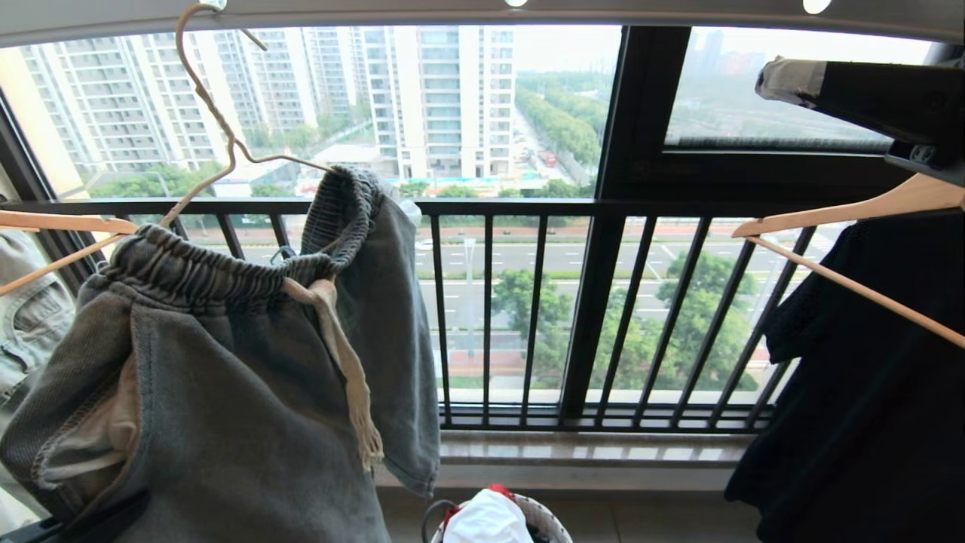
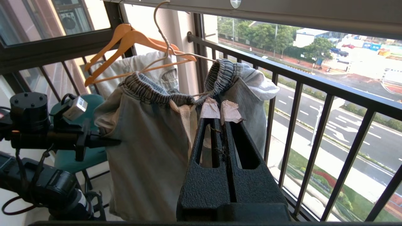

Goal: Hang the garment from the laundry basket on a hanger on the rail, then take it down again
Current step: Take the clothes off the clothes rack

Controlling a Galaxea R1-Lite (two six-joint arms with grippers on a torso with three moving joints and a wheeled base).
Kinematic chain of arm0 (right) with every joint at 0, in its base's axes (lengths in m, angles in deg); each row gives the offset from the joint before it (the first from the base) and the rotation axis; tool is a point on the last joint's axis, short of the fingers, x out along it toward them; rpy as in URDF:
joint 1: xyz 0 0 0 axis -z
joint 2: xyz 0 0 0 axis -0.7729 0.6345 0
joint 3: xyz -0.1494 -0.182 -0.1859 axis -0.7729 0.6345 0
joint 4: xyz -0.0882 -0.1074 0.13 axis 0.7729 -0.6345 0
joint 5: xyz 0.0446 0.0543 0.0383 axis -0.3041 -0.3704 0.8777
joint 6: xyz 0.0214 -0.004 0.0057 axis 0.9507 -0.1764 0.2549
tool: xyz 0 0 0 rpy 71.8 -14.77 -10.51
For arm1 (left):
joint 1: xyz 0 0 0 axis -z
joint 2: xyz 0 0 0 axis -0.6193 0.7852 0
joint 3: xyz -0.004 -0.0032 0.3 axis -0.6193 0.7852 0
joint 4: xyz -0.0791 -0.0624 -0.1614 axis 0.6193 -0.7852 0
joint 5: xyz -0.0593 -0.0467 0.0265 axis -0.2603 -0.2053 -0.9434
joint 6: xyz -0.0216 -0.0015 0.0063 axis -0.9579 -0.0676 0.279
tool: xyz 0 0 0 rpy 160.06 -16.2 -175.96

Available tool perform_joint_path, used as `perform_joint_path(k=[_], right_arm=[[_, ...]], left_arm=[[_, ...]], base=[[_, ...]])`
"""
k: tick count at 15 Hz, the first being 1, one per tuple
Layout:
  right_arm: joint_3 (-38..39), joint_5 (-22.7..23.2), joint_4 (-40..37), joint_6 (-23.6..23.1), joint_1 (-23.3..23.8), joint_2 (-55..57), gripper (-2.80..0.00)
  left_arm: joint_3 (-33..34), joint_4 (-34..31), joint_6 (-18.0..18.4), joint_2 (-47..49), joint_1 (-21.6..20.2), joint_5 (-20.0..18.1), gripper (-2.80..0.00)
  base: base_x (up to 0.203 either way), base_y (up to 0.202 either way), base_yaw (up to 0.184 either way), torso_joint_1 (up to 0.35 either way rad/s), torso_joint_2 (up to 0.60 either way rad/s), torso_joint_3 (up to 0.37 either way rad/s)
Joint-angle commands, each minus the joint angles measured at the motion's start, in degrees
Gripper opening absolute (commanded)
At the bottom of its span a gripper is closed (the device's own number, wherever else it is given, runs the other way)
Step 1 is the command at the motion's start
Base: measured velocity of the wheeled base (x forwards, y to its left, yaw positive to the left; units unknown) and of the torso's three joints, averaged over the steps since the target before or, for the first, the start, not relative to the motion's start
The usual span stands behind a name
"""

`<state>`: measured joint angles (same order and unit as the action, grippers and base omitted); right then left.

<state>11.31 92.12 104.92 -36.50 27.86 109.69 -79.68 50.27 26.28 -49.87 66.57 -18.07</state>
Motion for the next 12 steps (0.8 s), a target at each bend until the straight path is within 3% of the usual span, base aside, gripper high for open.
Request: perform_joint_path(k=[1,4,12], right_arm=[[-0.04,0.2,0.12,0.05,0.0,-0.02,-2.8],[0.02,0.2,0.12,0.05,0.0,-0.02,-2.8],[0.04,0.29,0.04,0.05,0.0,0.02,-2.8]], left_arm=[[0.62,-3.8,-0.12,-1.22,-0.01,0.57,-2.8],[2.45,-7.08,-0.25,-4.05,-0.01,0.67,-2.8],[4.82,-8.41,-0.25,-6.1,-0.01,0.67,-2.8]], base=[[0.0,0.0,0.0,0.0,0.0,0.0],[0.0,0.0,0.0,0.0,0.0,0.0],[0.0,0.0,0.0,0.0,0.0,0.0]])
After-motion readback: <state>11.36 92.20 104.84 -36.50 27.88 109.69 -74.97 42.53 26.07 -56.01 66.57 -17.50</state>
